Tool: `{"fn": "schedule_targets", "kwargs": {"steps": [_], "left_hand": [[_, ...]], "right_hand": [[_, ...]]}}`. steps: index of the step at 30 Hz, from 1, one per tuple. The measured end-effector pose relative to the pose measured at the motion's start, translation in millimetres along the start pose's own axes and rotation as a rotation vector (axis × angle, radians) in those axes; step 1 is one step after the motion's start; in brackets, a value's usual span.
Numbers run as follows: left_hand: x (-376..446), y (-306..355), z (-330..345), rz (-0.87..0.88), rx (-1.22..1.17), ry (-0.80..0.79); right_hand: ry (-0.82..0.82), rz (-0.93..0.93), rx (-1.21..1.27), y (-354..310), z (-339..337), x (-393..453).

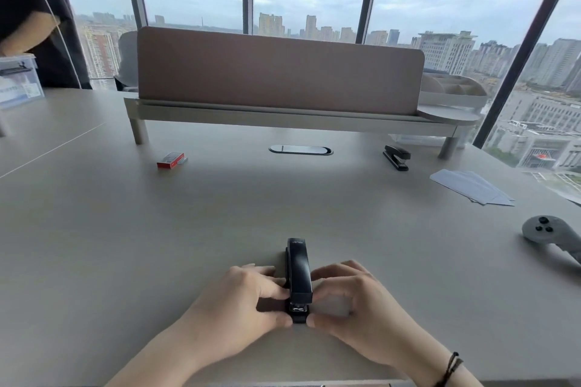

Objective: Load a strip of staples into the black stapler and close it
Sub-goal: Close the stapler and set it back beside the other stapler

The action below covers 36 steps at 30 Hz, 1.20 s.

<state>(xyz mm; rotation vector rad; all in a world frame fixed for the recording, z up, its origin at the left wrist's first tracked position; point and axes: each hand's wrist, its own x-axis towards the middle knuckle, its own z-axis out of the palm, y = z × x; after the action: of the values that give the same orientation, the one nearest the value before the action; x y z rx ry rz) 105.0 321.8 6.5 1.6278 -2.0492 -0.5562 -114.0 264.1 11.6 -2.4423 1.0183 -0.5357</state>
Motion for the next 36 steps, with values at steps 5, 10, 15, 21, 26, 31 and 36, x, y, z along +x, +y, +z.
{"fn": "schedule_targets", "kwargs": {"steps": [5, 10, 15, 21, 26, 31, 36], "left_hand": [[28, 3, 6, 0.042, 0.006, -0.035], [65, 9, 14, 0.061, -0.026, 0.006], [114, 11, 26, 0.056, -0.061, 0.012], [179, 16, 40, 0.042, -0.006, 0.021], [236, 17, 50, 0.041, 0.021, 0.029], [292, 22, 62, 0.004, 0.073, 0.068], [341, 27, 69, -0.025, 0.113, 0.099]], "right_hand": [[0.034, 0.022, -0.082, 17, -10, 6], [0.067, 0.041, -0.139, 43, -25, 18], [0.066, 0.111, -0.143, 75, -43, 34], [0.099, 0.14, -0.173, 118, -67, 59], [0.126, 0.192, -0.19, 157, -89, 87], [0.143, 0.268, -0.166, 196, -107, 113], [0.19, 0.349, -0.147, 230, -120, 138]]}}
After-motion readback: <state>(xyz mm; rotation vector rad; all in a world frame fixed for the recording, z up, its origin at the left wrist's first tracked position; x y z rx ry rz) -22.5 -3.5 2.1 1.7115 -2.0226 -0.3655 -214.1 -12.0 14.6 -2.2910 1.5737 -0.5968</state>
